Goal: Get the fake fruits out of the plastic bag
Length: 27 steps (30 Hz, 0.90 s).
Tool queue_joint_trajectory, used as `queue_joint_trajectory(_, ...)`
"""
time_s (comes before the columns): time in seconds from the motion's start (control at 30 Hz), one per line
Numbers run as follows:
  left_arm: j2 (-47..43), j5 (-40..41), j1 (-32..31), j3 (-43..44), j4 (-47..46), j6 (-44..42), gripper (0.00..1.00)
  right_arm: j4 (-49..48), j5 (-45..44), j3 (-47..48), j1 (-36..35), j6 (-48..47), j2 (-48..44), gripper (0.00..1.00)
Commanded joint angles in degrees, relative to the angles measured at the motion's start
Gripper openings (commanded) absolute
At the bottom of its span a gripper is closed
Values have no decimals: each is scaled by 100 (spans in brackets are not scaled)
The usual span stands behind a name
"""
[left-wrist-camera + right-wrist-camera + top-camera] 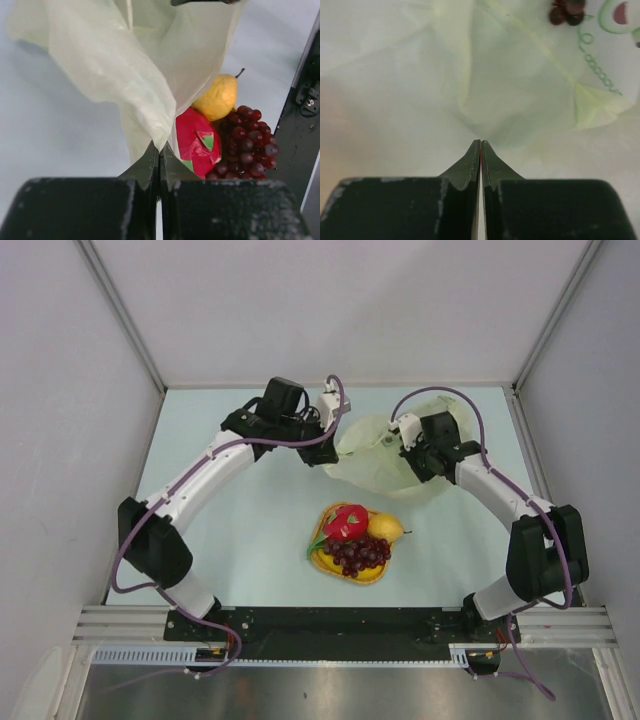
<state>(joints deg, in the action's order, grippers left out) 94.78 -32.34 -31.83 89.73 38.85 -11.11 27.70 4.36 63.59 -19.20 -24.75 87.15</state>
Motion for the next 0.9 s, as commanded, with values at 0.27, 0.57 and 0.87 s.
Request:
queue_joint_trajectory(0.27,-30,-370,-560,616,650,-1103,0,-1267,-85,1102,452,268,1512,38)
queue_joint_trajectory(0.57,207,-352,-719,712,729,-1182,0,-1742,73,1831,558,963,2569,50)
queue_joint_trajectory(0.87,550,-361,-807,730,817,-1121,0,-1909,531,2893,646,1341,3623,53)
